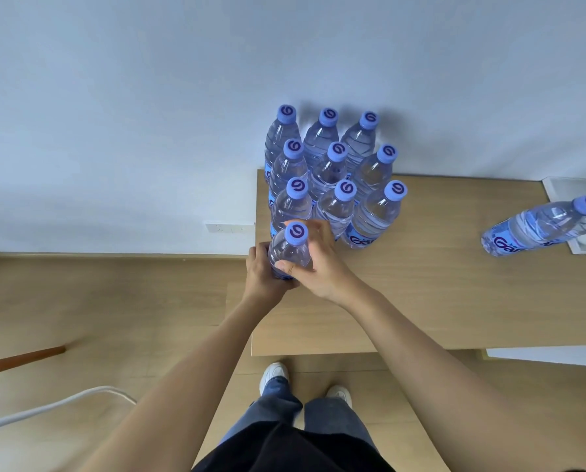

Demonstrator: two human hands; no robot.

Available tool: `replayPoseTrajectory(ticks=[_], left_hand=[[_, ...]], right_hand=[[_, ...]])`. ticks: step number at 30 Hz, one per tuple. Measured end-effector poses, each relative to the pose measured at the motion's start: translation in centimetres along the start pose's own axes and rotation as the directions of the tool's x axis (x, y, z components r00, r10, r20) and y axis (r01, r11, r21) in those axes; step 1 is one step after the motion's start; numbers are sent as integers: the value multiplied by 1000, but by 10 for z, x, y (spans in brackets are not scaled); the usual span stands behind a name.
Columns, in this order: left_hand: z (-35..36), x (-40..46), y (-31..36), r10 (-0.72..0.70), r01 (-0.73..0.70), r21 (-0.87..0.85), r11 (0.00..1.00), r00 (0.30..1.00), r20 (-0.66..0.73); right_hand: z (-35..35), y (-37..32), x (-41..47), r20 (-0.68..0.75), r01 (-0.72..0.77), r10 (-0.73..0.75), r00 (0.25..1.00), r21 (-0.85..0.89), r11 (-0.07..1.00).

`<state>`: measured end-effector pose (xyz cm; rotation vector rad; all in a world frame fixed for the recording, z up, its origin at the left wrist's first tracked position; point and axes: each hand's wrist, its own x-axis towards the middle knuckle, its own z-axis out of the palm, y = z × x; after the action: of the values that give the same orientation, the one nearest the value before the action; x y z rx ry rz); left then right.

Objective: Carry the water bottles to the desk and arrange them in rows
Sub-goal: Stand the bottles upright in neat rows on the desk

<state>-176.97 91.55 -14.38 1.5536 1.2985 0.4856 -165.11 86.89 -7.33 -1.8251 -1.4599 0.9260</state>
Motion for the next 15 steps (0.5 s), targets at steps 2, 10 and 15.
replayPoseTrajectory(ticks=[2,10,15], left_hand=[[-2,-3,2,-11,11,-4,1000,1000,-1],[17,-50,3,-298,285,-117,951,947,-117],[40,-70,19,-405,387,-150,910,907,-120]], right_hand=[[-3,1,-1,8,0,0,1000,25,1000],[-19,19,-20,-46,-61,69,997,155,986],[-40,39,-41,-126,-126,156,980,220,967]])
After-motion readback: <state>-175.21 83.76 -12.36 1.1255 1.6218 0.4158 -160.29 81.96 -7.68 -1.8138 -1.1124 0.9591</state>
